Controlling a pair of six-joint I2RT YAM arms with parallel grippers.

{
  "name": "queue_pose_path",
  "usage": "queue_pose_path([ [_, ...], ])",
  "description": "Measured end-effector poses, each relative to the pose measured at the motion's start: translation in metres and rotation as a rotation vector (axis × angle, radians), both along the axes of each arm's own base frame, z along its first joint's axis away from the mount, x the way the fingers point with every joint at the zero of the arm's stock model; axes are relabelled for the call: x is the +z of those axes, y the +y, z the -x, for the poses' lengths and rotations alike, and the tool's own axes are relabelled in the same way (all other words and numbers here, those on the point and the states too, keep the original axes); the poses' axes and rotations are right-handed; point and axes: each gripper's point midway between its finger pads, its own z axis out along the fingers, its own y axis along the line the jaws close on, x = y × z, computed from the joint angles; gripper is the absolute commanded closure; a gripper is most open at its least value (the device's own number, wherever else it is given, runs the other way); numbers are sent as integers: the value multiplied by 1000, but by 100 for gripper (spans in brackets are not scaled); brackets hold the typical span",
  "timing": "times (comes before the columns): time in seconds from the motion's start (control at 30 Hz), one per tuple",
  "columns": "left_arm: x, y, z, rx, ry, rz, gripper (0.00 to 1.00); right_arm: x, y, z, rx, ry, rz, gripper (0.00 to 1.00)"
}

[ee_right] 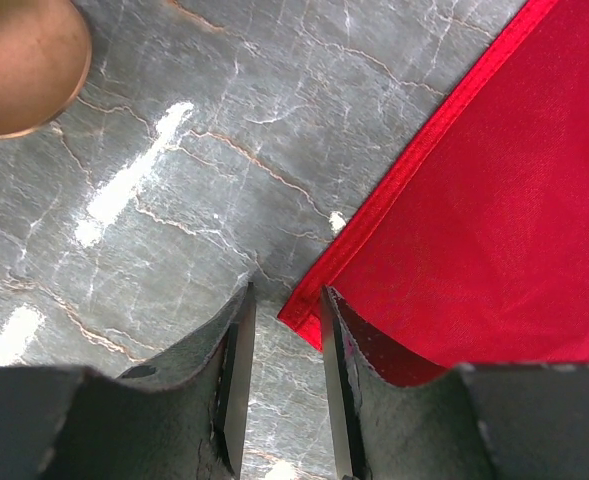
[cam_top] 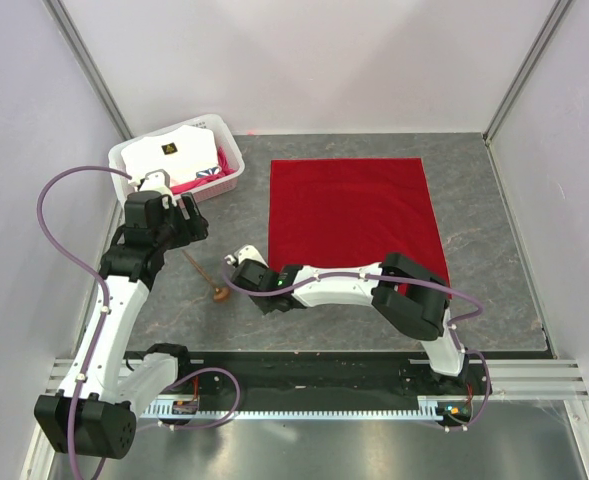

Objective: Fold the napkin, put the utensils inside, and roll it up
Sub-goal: Fold the napkin

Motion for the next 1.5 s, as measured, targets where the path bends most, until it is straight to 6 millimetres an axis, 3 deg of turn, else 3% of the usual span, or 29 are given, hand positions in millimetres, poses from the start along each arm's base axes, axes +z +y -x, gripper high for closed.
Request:
queue_pose_path([
  [0.37, 0, -2, 0, -10, 1, 7, 21, -1, -2, 0, -46, 21, -40, 60],
  [0.5, 0, -2, 0, -10, 2, 6, 28, -1, -2, 0, -58, 34, -55, 61],
  [0.73, -1, -2, 0, -10, 4, 6, 36, -3, -5, -3, -84, 55, -75, 74],
  [1.13, -1, -5, 0, -23, 5, 15, 39, -2, -3, -1, -89, 98, -135, 100],
  [1.27, -1, -5, 0, -26, 5, 17, 40, -1, 7, 11, -48, 143, -169, 100],
  [1.5, -1, -5, 0, -26, 4, 17, 40, 1, 26, 52, 50, 237, -204, 100],
])
